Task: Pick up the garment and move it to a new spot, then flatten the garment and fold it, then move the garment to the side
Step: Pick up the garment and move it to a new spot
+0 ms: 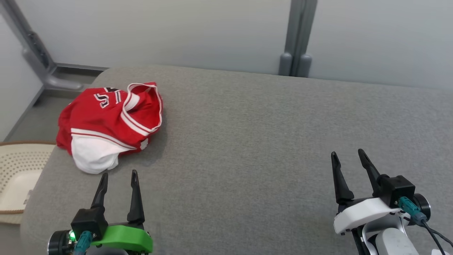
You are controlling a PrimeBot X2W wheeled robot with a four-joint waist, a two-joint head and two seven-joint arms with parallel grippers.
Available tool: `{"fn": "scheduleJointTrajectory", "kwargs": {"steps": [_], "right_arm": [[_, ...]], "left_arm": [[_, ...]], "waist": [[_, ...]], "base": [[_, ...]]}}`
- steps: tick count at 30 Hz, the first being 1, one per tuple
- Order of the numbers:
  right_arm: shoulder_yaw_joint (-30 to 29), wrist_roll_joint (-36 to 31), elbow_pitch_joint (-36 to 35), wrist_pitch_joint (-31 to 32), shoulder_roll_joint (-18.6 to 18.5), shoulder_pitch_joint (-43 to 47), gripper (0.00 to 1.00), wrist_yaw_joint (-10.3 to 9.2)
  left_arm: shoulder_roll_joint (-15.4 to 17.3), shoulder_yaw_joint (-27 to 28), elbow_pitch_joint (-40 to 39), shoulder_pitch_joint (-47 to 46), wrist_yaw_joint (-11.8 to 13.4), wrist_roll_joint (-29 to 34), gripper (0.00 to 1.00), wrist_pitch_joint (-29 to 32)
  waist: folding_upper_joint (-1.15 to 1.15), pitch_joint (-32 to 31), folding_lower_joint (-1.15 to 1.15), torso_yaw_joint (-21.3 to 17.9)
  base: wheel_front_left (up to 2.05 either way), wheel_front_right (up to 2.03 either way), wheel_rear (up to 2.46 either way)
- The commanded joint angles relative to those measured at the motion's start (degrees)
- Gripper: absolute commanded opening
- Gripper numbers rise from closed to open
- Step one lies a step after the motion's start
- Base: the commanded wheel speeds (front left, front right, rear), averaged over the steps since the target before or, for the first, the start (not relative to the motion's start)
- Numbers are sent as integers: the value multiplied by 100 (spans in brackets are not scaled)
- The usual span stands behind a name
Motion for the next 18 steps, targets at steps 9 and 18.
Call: {"fn": "scheduleJointTrajectory", "kwargs": {"steps": [9,18], "right_arm": [[136,150,66,-60,-18,31,100,0],[528,79,126,-26,-23,-237,100,0]], "left_arm": [[127,40,-171,219,126,-68,100,121],[161,257,-427,408,300,-161,100,75]], "waist": [[0,-75,0,1433],[0,126,0,1661]], "base": [[0,0,0],[0,0,0]]}}
